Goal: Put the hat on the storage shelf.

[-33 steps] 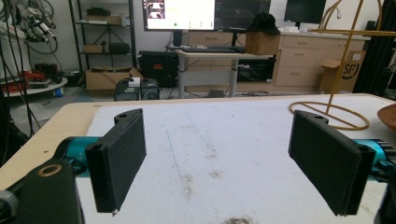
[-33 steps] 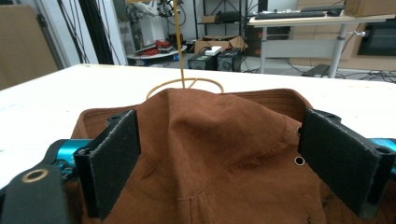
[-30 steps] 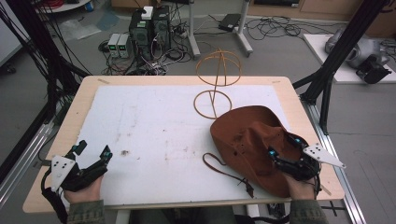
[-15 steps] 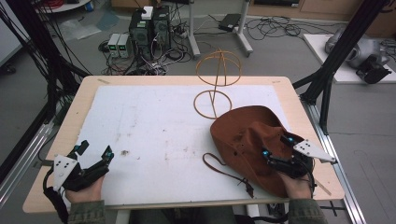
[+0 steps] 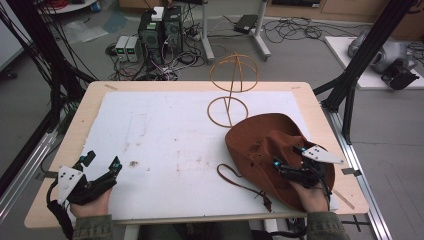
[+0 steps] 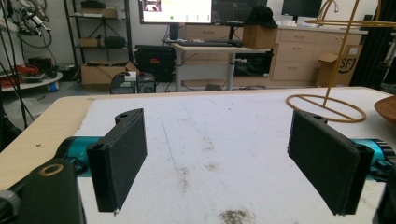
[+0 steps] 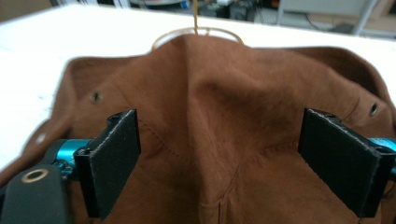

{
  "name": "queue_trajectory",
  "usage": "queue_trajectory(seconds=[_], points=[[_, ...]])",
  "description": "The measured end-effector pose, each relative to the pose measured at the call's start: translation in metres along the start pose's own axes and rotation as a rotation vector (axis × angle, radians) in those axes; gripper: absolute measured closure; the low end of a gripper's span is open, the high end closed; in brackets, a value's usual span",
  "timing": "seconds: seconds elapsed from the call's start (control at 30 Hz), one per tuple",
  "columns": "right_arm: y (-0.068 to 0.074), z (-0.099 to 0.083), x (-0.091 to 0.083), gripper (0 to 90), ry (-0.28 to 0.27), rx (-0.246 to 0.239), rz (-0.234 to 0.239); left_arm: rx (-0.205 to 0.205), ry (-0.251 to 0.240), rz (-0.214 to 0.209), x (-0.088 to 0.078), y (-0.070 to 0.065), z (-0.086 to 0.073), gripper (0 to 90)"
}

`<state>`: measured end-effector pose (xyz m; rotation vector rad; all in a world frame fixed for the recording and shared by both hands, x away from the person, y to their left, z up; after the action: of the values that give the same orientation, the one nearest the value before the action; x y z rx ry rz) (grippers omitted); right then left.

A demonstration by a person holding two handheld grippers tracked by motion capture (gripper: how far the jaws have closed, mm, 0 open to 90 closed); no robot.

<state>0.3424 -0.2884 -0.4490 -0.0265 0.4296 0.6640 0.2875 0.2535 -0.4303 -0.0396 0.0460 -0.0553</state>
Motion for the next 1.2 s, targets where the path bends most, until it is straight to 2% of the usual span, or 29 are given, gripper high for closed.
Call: queue_trajectory(seconds=[0.07,0.2,0.3,0.4,0.47,0.5,0.57,0.6,0.63,0.67,0.73,0.9,0.93,1.07,1.2], points=[[-0.002,-0.004,0.008,12.4,0.049,0.023,-0.024,0.0,-0.002,0.002,0.0,0.0,0.0,20.0],[-0.002,-0.006,0.011,12.6,0.076,0.019,-0.031,0.001,-0.004,0.008,-0.001,0.002,0.0,20.0],[-0.002,-0.007,0.012,16.6,0.095,0.013,-0.036,0.003,0.0,0.012,-0.001,0.003,-0.001,19.9],[-0.002,-0.01,0.012,26.0,0.112,0.047,-0.012,0.003,-0.003,0.013,-0.001,0.003,0.0,20.0],[-0.001,-0.01,0.011,34.0,0.12,0.035,-0.007,0.003,-0.009,0.012,-0.001,0.002,0.001,20.1],[-0.001,-0.01,0.011,34.0,0.12,0.035,-0.007,0.004,-0.009,0.012,-0.001,0.002,0.001,20.1],[0.0,-0.011,0.011,46.4,0.136,0.028,-0.009,0.006,-0.007,0.009,-0.001,0.001,0.0,20.2],[0.0,-0.011,0.011,46.4,0.136,0.028,-0.009,-0.002,-0.005,0.008,-0.001,0.001,0.0,20.2],[0.0,-0.011,0.01,53.0,0.143,0.031,-0.016,-0.013,-0.002,0.002,-0.001,0.001,0.001,20.2],[0.0,-0.011,0.01,61.1,0.153,0.03,-0.023,-0.03,-0.006,-0.002,-0.001,0.0,0.001,20.2],[0.0,-0.009,0.006,85.7,0.177,0.008,-0.045,-0.039,-0.009,-0.001,-0.001,0.0,0.002,20.2],[0.001,-0.005,0.004,87.3,0.185,0.038,-0.071,-0.038,-0.006,-0.002,0.0,-0.001,0.001,20.2],[0.001,-0.005,0.004,87.3,0.186,0.031,-0.07,-0.038,-0.006,-0.003,0.0,-0.002,0.001,20.2],[0.002,-0.003,0.001,87.3,0.153,0.034,-0.077,-0.039,-0.006,-0.002,0.0,-0.001,0.001,20.2],[0.002,-0.003,-0.001,87.2,0.149,0.04,-0.059,-0.054,0.001,-0.007,0.0,-0.001,0.001,20.2]])
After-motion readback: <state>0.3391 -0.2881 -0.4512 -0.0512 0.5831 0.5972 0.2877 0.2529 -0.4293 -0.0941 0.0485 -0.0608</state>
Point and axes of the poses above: each handheld gripper's, and its own axes: x roughly forward along the jaws, z roughly out of its top, y roughly to its left, the point moved 7 cm from there along x, roughly forward along the jaws, and after that the axes turned 10 degrees about z, right-handed, at the moved point
